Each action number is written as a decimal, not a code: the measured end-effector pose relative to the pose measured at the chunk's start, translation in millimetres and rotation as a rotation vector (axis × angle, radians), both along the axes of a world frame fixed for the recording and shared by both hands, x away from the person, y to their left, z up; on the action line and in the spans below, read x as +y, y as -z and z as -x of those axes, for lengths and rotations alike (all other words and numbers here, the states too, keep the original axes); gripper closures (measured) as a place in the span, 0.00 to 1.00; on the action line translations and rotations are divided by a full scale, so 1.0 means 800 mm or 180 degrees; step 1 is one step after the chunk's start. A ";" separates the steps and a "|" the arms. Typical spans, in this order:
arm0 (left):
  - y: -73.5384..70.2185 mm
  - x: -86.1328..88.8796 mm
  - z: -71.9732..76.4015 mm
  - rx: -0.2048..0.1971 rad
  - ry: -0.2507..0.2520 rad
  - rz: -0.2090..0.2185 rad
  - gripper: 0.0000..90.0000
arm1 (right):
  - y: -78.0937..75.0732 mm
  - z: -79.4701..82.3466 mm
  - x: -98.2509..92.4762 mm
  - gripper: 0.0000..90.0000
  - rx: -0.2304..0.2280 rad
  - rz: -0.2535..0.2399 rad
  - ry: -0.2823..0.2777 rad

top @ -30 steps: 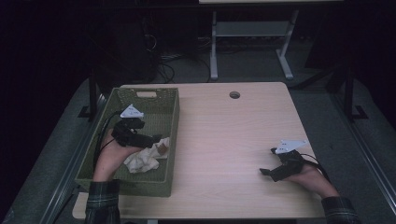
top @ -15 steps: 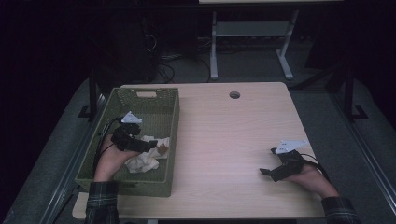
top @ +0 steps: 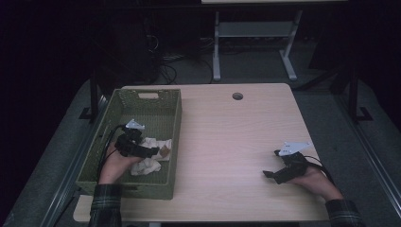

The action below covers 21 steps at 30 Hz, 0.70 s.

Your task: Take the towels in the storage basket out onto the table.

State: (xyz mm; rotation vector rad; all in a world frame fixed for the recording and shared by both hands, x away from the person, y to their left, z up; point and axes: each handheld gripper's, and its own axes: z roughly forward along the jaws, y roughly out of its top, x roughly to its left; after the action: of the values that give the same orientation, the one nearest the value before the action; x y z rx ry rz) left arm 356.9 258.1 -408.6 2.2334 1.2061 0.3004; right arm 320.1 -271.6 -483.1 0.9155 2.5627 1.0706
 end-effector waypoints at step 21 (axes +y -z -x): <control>0.026 -0.006 -0.006 0.0505 0.0007 -0.0339 0.15 | 0.000 0.000 0.000 0.02 -0.0002 0.0000 0.0007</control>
State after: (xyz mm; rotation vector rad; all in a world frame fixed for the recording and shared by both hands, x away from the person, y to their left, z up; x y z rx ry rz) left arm 361.6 253.2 -429.0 2.3878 1.2968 0.1937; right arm 320.1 -271.4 -483.2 0.9176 2.5604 1.0701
